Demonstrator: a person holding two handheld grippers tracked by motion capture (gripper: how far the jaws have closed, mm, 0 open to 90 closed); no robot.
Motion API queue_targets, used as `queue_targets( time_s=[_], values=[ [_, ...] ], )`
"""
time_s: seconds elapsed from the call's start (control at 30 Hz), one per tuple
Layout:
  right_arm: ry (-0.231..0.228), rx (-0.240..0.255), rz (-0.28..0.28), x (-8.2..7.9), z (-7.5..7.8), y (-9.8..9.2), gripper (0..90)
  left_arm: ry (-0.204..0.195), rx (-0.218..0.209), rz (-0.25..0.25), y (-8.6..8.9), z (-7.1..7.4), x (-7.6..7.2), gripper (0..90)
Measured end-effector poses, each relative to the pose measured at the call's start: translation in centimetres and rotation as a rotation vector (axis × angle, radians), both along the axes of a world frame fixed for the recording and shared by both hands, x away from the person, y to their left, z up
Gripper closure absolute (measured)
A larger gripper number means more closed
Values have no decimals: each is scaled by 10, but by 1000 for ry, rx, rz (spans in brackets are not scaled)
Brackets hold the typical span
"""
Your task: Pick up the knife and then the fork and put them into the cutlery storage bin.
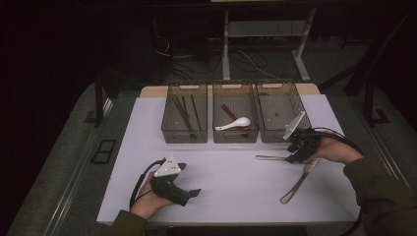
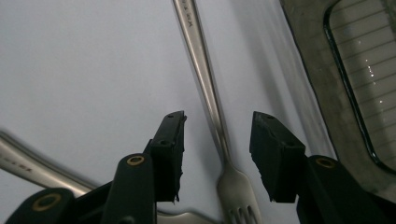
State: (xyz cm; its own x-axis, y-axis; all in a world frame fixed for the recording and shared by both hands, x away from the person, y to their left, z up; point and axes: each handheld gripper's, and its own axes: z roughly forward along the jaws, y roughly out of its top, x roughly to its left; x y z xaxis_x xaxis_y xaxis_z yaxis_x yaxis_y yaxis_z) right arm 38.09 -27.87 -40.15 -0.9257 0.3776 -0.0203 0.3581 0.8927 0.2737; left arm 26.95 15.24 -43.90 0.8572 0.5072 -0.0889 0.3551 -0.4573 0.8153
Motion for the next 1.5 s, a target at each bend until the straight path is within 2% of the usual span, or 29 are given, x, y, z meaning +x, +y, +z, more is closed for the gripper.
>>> queue_targets(
  time_s=[0.2,0.27,0.43,0.5,0.83,1.17,1.5],
  values=[
    [26,-63,46,5,-9,5,662,5,3,-8,-1,-1,0,0],
    [46,-70,45,7,-12,6,685,6,2,-10,-1,-1,0,0],
    [54,-105,68,10,-19,8,737,9,6,-14,-1,-2,0,0],
    [51,-105,80,11,-18,9,792,12,8,-14,-2,-2,0,0],
    [44,-158,149,11,-18,17,843,14,12,-15,-2,-3,0,0],
    [72,-134,133,13,-17,15,847,14,11,-14,-1,-2,0,0],
    [49,-44,77,8,-1,7,848,11,5,-1,2,-1,1,0]
  ],
)
